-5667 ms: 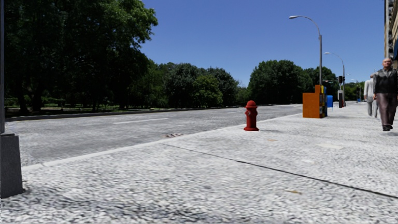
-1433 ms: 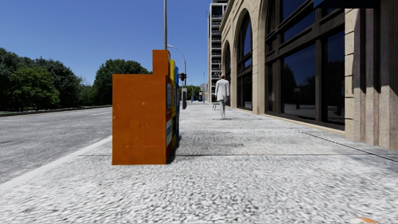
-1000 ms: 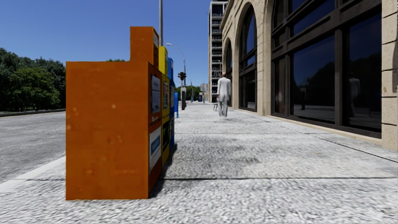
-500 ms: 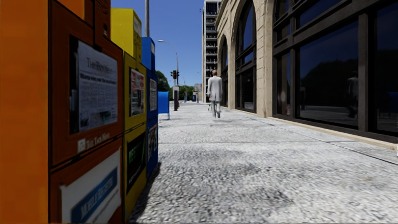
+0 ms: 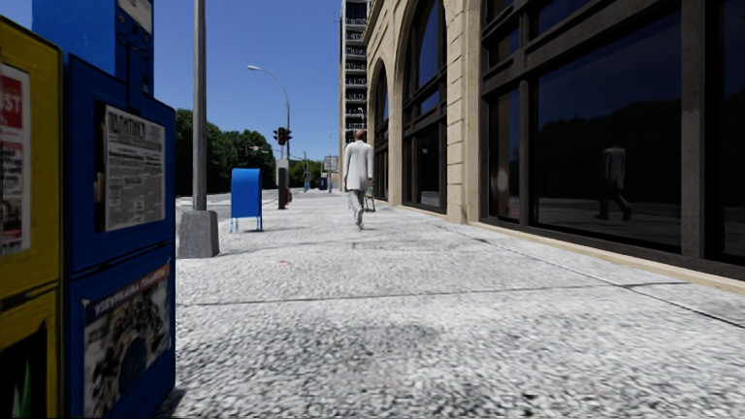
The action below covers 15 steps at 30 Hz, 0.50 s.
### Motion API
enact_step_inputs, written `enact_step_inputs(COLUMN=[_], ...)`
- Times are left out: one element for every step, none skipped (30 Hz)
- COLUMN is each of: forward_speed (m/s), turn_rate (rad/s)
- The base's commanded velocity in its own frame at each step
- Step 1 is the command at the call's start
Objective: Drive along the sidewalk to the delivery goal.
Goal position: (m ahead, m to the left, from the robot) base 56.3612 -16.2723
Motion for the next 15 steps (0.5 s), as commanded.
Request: enact_step_inputs(forward_speed=[2.00,2.00,2.00,2.00,2.00,2.00,2.00,2.00,2.00,2.00,2.00,2.00,2.00,2.00,2.00], turn_rate=[0.00,0.00,0.00,0.00,0.00,0.00,0.00,0.00,0.00,0.00,0.00,0.00,0.00,0.00,0.00])
